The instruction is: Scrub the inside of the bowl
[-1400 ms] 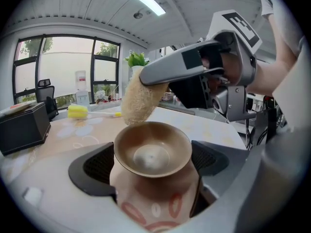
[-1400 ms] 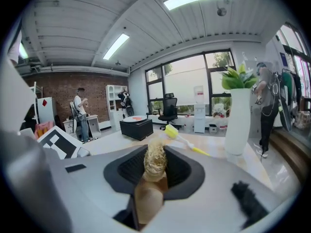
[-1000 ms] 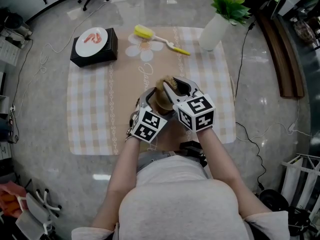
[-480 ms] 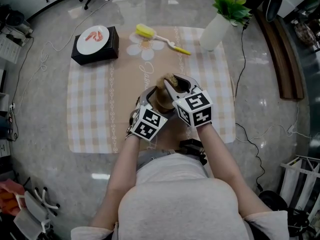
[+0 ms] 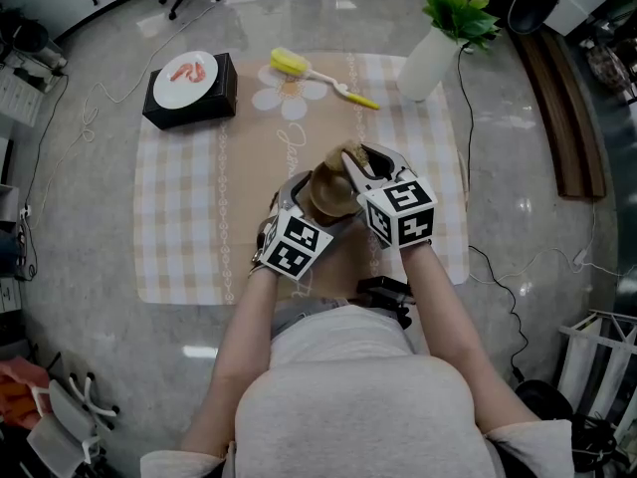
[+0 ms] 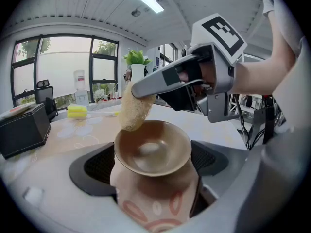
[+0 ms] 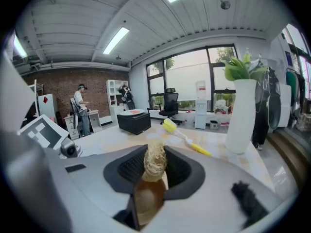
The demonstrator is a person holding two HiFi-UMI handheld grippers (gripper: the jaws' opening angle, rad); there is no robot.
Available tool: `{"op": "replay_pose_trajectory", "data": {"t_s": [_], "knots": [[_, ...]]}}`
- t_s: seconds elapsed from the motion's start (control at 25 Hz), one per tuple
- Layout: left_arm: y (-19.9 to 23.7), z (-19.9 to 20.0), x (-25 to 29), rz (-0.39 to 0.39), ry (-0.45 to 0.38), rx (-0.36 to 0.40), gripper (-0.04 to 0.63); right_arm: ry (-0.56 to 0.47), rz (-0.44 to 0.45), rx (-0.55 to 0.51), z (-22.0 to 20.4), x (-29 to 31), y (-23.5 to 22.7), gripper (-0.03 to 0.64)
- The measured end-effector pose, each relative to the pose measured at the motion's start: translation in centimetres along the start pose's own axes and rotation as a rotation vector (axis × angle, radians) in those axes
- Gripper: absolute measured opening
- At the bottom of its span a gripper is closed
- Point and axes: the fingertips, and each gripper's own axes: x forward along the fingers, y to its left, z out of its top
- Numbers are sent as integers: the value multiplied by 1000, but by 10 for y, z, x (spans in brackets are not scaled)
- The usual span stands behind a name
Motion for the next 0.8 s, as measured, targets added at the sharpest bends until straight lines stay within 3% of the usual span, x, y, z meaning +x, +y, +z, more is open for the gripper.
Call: {"op": "replay_pose_trajectory", "data": {"t_s": [0.8], "knots": [[1,0,0,-6,8,1,500,38,-24,36,-19,-41,-23,98]]}}
